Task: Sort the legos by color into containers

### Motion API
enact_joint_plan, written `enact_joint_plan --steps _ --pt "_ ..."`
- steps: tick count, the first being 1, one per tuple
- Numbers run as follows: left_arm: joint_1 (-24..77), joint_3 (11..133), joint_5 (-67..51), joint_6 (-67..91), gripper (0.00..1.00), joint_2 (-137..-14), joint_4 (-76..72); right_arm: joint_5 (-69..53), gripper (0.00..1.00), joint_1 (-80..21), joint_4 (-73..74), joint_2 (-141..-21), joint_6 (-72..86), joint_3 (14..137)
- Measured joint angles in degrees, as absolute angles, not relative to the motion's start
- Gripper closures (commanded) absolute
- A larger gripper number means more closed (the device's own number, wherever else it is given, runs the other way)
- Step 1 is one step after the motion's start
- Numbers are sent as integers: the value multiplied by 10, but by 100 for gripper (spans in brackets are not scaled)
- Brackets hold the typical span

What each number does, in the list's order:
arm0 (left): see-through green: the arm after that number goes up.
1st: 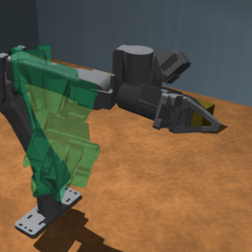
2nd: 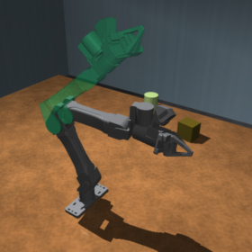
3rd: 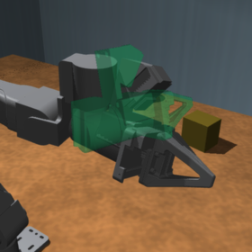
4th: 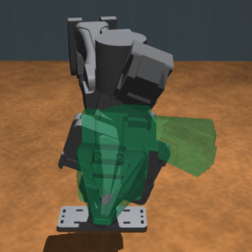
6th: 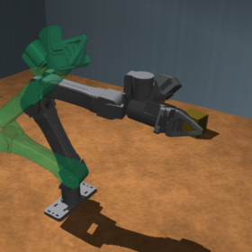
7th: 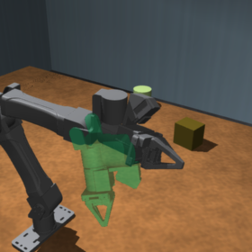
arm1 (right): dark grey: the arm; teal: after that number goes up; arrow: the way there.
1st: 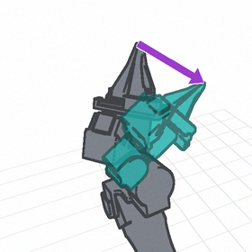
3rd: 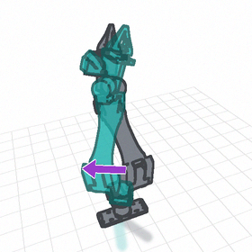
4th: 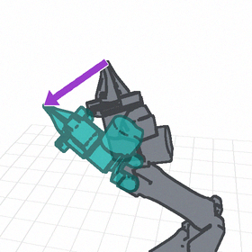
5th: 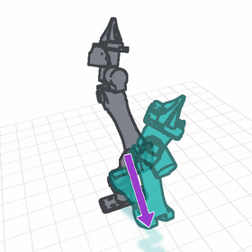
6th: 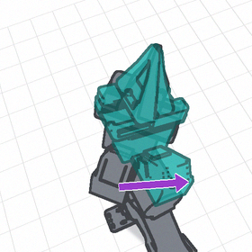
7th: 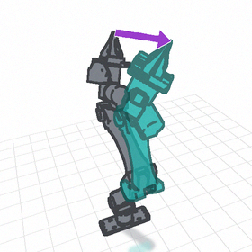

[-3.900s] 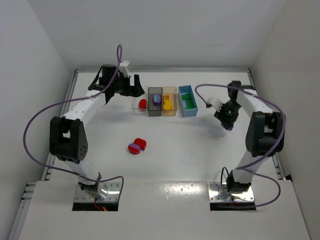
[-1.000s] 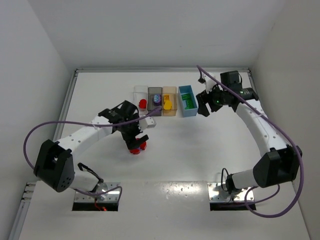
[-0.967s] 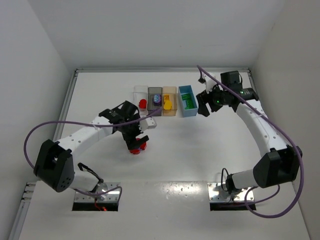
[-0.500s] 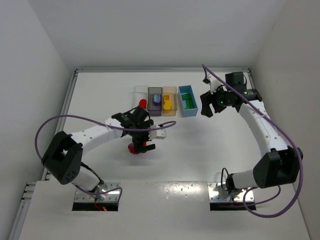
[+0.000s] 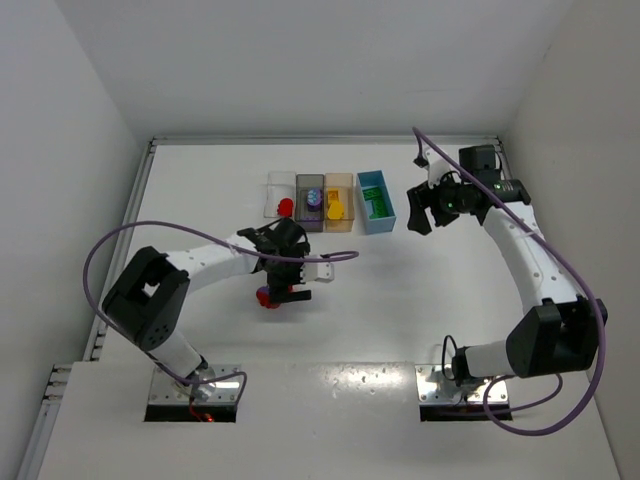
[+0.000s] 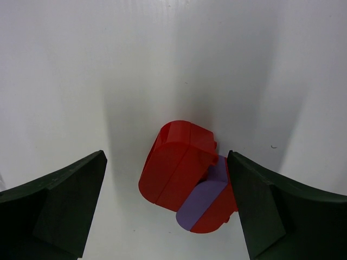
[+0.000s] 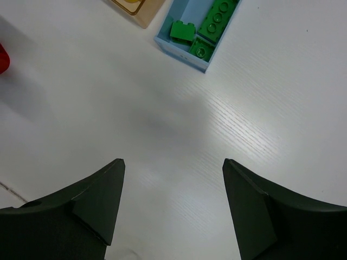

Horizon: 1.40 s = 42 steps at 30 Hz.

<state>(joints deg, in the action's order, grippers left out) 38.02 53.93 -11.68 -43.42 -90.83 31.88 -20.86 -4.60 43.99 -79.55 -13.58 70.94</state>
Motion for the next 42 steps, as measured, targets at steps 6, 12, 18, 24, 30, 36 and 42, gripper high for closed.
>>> enact_joint_plan --steps 6,12,18,24,30,36,42 --pt "380 539 -99 -440 13 -934 303 -211 27 -45 440 -795 -136 709" --pt "380 539 -88 -452 44 -947 296 -211 27 -45 441 -795 -136 709" --pt "380 554 -93 -439 84 -953 298 -219 27 -45 441 -796 -135 709" --pt "364 647 -124 -291 93 -989 284 -281 27 -45 440 -796 -116 699" --pt "334 679 -145 -146 39 -981 243 -330 25 -47 450 -797 -103 684" --pt "289 660 -142 -110 16 -891 247 -389 22 -68 478 -805 -129 691" --pt "182 646 -119 -55 10 -804 260 -376 19 -192 472 -830 -136 699"
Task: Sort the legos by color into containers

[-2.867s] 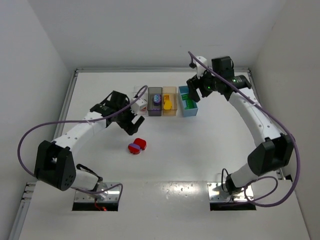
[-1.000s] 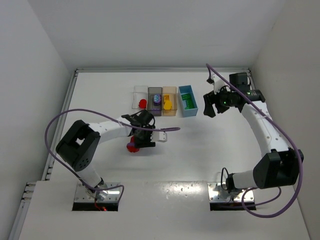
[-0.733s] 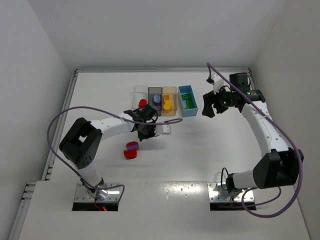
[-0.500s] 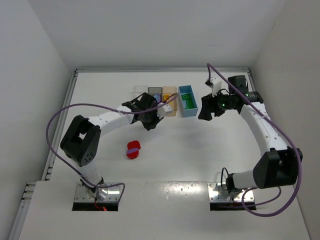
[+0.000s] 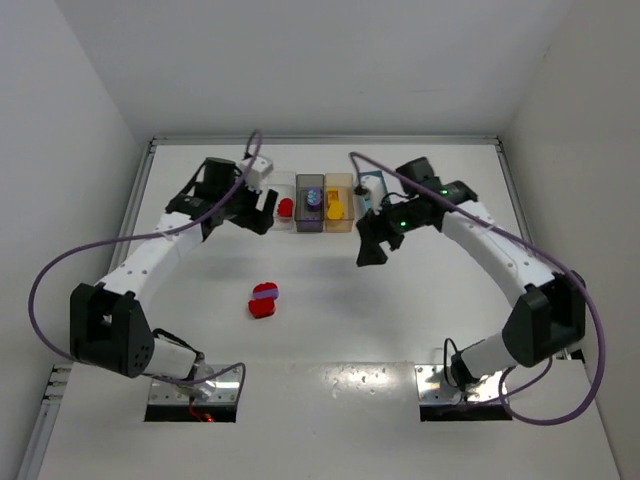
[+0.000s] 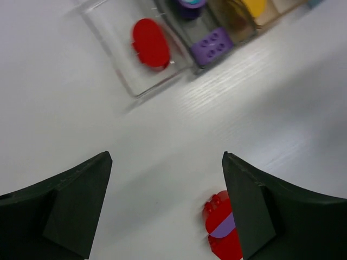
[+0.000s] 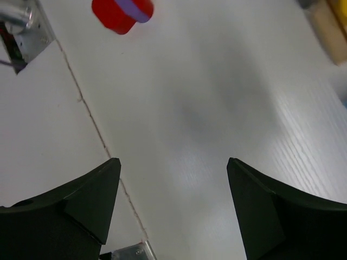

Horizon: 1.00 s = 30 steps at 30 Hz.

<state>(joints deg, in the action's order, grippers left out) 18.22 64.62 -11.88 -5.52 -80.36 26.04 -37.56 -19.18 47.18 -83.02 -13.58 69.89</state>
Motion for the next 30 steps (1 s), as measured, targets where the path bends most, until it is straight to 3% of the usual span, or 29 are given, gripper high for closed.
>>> enact_joint_plan --steps 6,17,30 --pt "87 643 -114 -1 10 -769 287 -346 5 -343 468 -958 -197 794" --pt "-37 627 -154 6 10 -721 338 -364 0 -423 550 -1258 -298 1171" --pt "-113 579 -171 -7 10 -678 344 -256 0 -566 416 -1201 -230 891"
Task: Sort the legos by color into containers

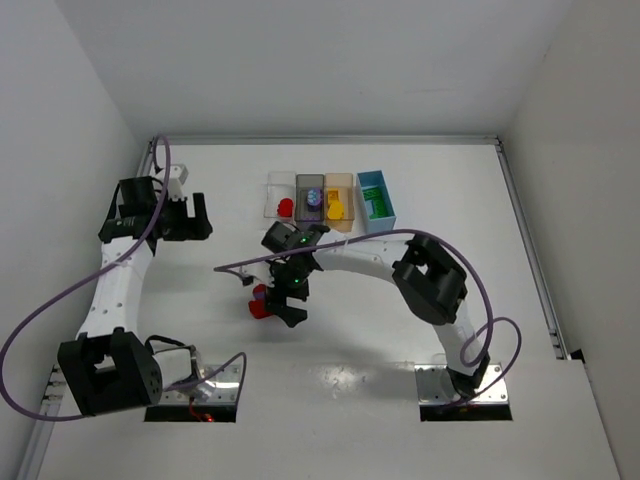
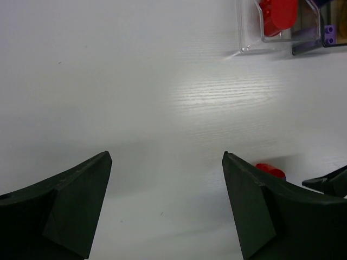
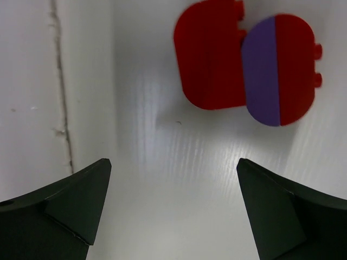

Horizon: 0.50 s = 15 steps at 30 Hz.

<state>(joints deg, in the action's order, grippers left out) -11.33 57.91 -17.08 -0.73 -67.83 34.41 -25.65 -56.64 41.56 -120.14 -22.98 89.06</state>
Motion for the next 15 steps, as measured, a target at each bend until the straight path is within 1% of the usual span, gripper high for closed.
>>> enact_joint_plan --steps 3,8,15 --pt "-114 568 -177 -11 10 -665 347 -208 0 -569 352 -1183 -185 850" --pt "-114 559 -183 -15 9 -639 347 -144 0 -568 278 -1169 -139 835" --pt "-114 552 -189 -27 9 -631 347 -166 0 -567 240 -1159 -145 828"
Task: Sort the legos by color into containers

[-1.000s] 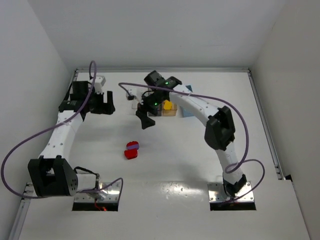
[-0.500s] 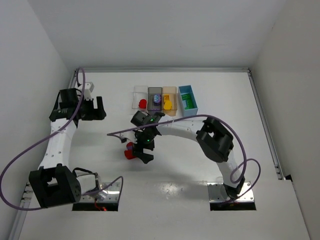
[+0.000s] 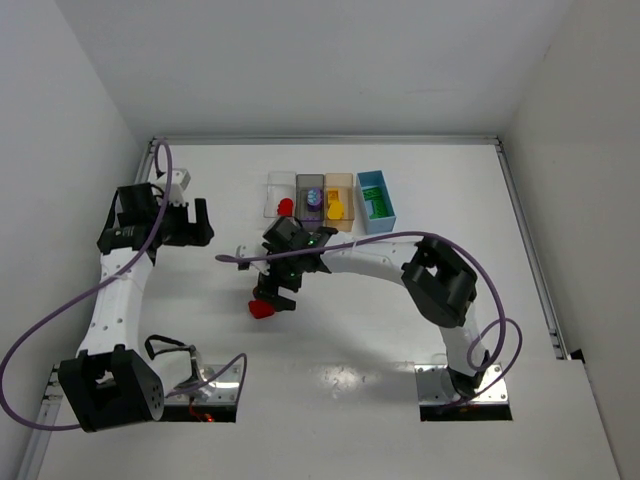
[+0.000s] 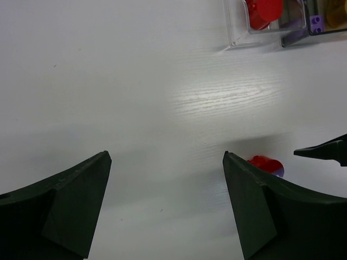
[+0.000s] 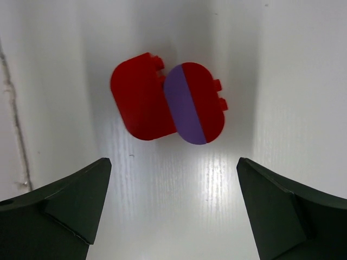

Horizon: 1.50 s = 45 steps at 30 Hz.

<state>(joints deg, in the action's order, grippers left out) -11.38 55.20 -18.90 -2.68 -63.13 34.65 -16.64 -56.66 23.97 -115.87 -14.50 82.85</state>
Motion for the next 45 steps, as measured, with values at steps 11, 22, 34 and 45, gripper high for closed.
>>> enact_joint_plan --steps 11,22,34,45 --pt "-114 545 -194 -41 9 -636 346 -205 0 -568 227 -1160 -190 830" --pt "-114 545 -214 -43 9 -653 342 -203 0 -559 189 -1160 -308 775" --pt "-114 545 -245 -53 9 -673 340 -258 0 -512 184 -1169 -411 768" --pt "-114 545 -252 -53 9 -685 337 -336 0 -504 213 -1214 -454 798"
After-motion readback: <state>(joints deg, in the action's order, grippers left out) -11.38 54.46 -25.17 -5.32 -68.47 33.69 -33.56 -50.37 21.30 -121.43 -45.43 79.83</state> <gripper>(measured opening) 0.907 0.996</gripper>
